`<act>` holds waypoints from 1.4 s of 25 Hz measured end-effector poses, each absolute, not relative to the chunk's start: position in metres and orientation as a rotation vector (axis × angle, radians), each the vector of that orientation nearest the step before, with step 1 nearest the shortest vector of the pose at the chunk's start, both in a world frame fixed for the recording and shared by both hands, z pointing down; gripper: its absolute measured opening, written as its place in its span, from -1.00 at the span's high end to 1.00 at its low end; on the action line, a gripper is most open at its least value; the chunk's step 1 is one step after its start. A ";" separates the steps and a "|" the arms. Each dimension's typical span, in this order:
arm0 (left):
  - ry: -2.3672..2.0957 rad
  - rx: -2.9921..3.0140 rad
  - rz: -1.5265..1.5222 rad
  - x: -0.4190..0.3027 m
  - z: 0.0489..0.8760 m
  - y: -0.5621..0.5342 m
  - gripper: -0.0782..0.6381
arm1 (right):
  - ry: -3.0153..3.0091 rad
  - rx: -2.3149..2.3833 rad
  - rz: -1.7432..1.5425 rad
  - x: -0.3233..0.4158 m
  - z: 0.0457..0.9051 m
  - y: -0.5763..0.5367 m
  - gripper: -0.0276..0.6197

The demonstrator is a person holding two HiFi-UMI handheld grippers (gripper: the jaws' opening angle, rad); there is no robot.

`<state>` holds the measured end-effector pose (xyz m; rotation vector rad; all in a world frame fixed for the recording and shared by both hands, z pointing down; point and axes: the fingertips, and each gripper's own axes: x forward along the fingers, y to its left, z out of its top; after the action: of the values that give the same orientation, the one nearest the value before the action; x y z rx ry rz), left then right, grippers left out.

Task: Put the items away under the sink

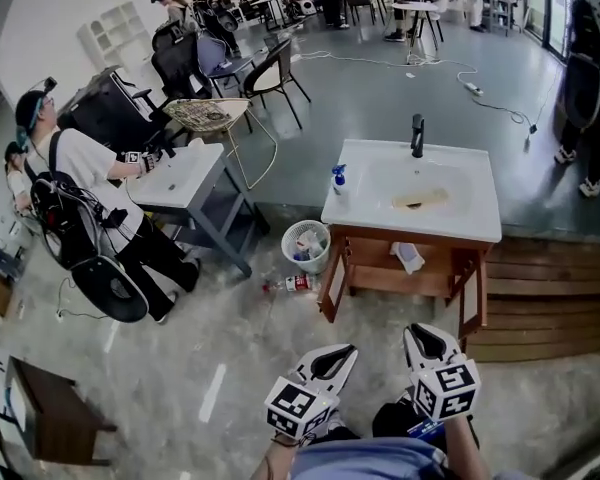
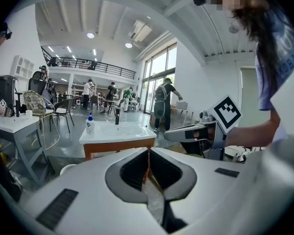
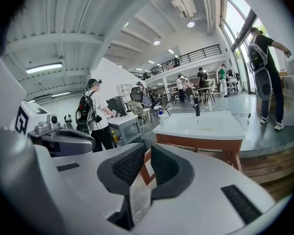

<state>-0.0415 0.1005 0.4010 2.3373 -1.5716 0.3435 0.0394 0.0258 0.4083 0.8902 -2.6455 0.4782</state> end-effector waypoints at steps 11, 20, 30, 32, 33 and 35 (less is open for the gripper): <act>-1.421 2.444 0.311 -0.042 0.403 0.168 0.73 | -2.590 0.924 0.391 0.021 0.407 0.124 0.77; -1.308 2.557 0.331 -0.030 0.394 0.219 0.73 | -2.583 0.961 0.285 0.021 0.393 0.185 0.82; -1.239 2.639 0.340 -0.028 0.390 0.241 0.73 | -2.567 0.990 0.201 0.011 0.391 0.218 0.84; -1.240 2.641 0.344 -0.030 0.390 0.244 0.73 | -2.567 0.990 0.191 0.008 0.390 0.219 0.84; -1.240 2.641 0.346 -0.032 0.390 0.245 0.73 | -2.569 0.990 0.188 0.006 0.389 0.219 0.84; -1.242 2.641 0.350 -0.034 0.391 0.247 0.73 | -2.573 0.988 0.186 0.004 0.389 0.220 0.84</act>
<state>-0.0336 0.2466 0.3909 2.6412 -1.2415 0.3498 0.0037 0.2198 0.3888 0.9885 -2.5726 0.1856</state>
